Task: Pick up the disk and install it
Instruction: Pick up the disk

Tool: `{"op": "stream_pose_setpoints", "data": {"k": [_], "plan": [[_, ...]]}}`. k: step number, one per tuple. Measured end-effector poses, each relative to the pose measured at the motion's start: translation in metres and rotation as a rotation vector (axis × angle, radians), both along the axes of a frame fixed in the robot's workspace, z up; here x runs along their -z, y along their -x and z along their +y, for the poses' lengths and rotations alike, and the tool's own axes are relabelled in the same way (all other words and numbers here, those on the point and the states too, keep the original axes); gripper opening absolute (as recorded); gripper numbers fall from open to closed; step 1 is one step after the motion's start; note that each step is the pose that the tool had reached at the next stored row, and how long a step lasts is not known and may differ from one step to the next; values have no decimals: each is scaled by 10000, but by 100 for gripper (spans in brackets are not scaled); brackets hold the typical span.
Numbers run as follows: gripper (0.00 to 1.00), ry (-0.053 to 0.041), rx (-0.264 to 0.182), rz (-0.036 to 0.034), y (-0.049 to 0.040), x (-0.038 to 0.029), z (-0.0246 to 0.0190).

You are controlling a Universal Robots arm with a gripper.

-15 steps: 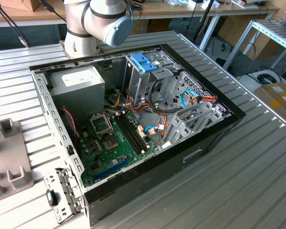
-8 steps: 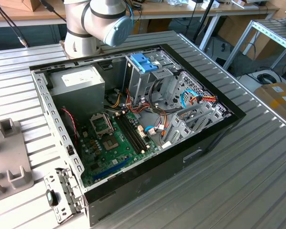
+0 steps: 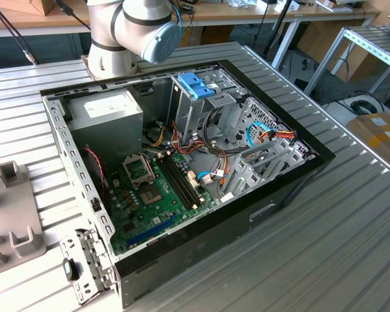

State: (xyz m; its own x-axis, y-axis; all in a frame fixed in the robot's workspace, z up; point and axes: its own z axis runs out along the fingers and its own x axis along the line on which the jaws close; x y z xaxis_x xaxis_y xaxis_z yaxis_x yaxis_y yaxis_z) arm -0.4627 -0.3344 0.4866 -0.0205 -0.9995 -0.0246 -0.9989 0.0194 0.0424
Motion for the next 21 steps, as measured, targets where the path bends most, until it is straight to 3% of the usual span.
{"op": "stream_pose_setpoints", "data": {"k": [21], "plan": [[37, 0, 0, 0, 0, -66, 0]]}}
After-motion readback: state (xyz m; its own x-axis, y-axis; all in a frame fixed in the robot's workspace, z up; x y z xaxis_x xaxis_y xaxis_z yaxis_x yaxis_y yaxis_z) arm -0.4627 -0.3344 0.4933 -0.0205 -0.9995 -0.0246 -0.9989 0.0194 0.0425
